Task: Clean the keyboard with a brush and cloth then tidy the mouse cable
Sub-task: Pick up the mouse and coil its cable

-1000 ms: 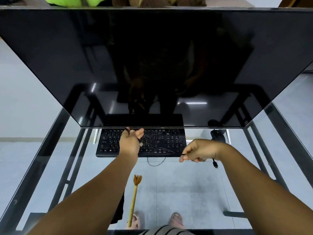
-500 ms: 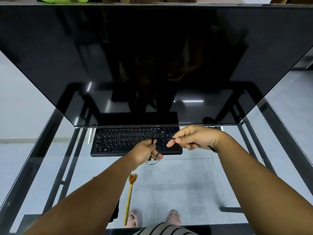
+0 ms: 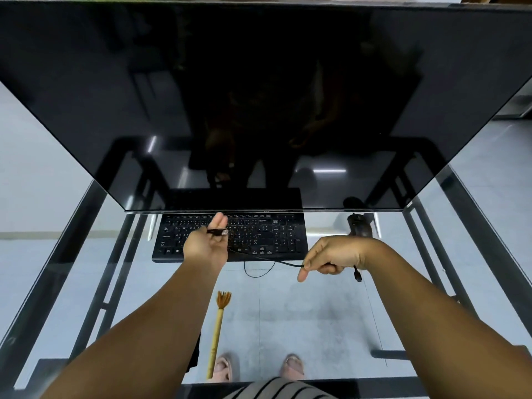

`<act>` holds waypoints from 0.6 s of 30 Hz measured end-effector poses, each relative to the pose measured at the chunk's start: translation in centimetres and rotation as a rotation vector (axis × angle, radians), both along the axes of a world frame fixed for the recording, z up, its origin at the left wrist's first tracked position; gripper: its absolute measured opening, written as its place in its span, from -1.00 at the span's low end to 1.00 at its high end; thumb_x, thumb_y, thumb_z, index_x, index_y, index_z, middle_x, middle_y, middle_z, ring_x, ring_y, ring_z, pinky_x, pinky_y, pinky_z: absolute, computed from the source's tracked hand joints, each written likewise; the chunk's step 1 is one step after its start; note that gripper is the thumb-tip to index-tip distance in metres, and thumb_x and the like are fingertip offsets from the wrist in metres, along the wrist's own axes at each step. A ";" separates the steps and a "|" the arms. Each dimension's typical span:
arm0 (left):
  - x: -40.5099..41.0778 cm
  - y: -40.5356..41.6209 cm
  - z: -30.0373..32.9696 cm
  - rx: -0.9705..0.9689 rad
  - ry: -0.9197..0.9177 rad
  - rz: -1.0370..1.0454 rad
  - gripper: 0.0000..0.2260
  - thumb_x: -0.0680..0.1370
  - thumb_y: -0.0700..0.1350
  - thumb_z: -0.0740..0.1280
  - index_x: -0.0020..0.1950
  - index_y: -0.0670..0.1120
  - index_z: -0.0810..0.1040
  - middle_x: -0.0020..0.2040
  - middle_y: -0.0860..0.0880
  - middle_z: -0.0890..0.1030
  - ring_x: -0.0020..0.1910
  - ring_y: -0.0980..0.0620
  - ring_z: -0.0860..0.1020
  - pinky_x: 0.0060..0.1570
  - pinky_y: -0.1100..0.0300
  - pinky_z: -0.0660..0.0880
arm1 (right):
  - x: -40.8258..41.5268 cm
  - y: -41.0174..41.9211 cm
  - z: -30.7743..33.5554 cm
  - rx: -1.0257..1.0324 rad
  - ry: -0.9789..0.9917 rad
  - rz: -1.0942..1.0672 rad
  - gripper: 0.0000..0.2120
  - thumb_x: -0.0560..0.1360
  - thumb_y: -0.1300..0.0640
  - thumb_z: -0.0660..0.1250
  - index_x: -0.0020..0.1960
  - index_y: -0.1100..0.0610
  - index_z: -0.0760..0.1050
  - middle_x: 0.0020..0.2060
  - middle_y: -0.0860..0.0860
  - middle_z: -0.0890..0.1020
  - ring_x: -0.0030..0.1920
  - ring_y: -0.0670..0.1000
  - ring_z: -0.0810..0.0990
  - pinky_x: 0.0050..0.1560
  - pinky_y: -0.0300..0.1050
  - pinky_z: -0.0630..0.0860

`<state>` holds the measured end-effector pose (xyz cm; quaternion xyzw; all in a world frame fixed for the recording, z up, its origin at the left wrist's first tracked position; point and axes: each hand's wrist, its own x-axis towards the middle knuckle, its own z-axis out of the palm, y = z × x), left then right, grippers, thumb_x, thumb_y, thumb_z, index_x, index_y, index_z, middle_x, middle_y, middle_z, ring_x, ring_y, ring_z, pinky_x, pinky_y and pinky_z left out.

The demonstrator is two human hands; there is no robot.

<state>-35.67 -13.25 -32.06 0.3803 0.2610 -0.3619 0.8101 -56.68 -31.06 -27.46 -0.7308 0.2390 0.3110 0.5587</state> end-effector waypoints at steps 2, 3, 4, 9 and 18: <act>0.0 -0.3 0.0 0.068 -0.099 -0.065 -0.64 0.68 -0.21 -0.02 0.47 -0.27 0.14 0.16 -0.24 0.62 0.19 -0.12 0.58 0.27 0.06 0.42 | 0.2 0.3 0.2 0.040 -0.028 -0.001 -0.80 0.56 0.15 0.31 0.04 0.13 0.70 -0.48 0.03 0.22 -0.41 0.00 0.13 -0.37 -0.16 0.08; -0.2 -0.5 -0.1 0.131 -0.178 -0.164 -0.65 0.67 -0.22 -0.01 0.45 -0.28 0.20 0.20 -0.23 0.60 0.24 -0.11 0.56 0.31 0.06 0.40 | 0.3 0.3 0.4 0.071 -0.056 -0.008 -0.80 0.56 0.16 0.30 0.05 0.15 0.69 -0.47 0.04 0.21 -0.42 -0.01 0.13 -0.39 -0.18 0.08; -0.3 -0.6 -0.3 0.224 -0.276 -0.298 -0.67 0.67 -0.22 0.01 0.41 -0.27 0.27 0.21 -0.21 0.61 0.25 -0.06 0.55 0.33 0.07 0.37 | 0.5 0.3 0.6 0.104 -0.091 -0.018 -0.80 0.56 0.17 0.30 0.06 0.16 0.69 -0.47 0.03 0.20 -0.42 -0.02 0.12 -0.40 -0.21 0.08; -2.1 -0.3 -0.3 0.478 -0.601 -0.862 -0.68 0.67 -0.19 0.08 0.42 -0.21 0.28 -0.09 -0.12 0.71 -0.03 0.01 0.68 0.19 0.06 0.44 | 0.6 -0.7 1.7 0.150 -0.262 -0.125 -0.78 0.58 0.29 0.23 0.11 0.26 0.64 -0.51 -0.04 0.25 -0.45 -0.08 0.18 -0.39 -0.19 0.06; -4.8 0.3 3.3 0.106 -0.490 -1.242 -0.48 0.66 0.09 0.00 0.16 -0.26 0.59 -0.44 -0.06 0.23 -0.45 0.00 0.29 0.09 0.04 0.40 | 0.8 -1.3 0.3 0.033 -0.462 -0.621 -0.91 0.54 0.17 0.38 -0.08 0.13 0.66 -0.48 -0.03 0.34 -0.41 -0.06 0.22 -0.36 -0.23 0.19</act>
